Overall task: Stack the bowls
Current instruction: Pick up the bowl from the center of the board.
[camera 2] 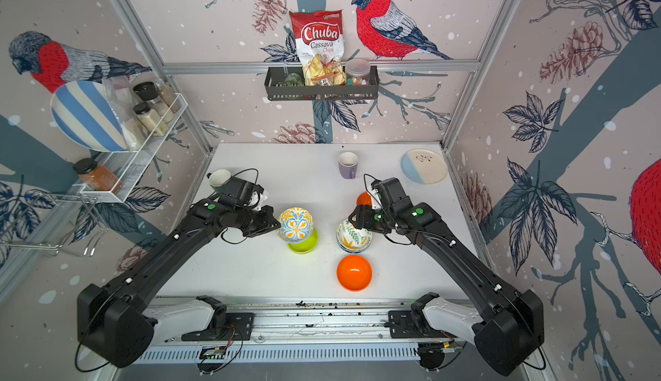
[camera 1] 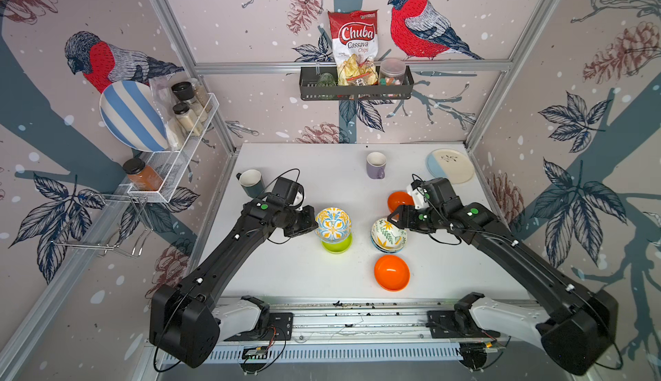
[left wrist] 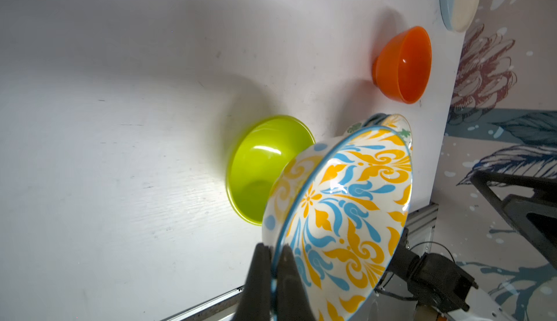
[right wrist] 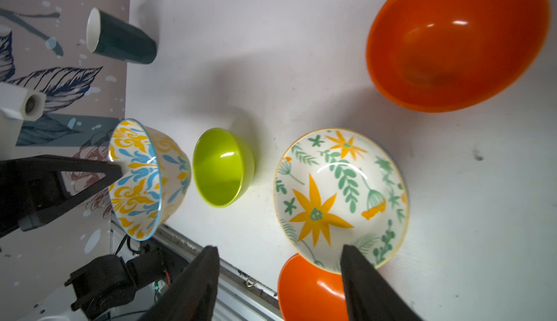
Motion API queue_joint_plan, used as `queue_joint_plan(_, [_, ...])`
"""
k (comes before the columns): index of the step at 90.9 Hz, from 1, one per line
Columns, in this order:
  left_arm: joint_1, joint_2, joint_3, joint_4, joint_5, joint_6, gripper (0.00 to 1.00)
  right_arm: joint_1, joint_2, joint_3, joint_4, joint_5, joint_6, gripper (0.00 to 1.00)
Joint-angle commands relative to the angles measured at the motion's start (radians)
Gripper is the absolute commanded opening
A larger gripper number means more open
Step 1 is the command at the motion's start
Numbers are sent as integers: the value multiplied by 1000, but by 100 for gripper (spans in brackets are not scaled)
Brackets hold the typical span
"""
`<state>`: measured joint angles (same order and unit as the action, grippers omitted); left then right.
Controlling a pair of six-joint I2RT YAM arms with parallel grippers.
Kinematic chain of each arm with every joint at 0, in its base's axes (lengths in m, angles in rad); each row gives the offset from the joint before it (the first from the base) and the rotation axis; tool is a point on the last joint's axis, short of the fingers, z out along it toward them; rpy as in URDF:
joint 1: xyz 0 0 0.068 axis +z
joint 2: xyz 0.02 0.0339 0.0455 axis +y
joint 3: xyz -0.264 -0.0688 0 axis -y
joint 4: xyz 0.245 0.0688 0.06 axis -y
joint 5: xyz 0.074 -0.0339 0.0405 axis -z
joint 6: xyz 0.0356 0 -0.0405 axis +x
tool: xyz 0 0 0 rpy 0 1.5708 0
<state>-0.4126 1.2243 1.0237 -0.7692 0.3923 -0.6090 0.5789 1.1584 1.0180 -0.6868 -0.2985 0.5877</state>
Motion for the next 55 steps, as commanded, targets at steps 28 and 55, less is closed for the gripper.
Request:
queue_joint_plan(28, [-148, -10, 22, 39, 45, -31, 0, 194, 82, 85, 39, -61, 112, 54])
queue_joint_plan(55, [-180, 0, 40, 50, 52, -40, 0, 216, 142, 89, 52, -74, 130, 35])
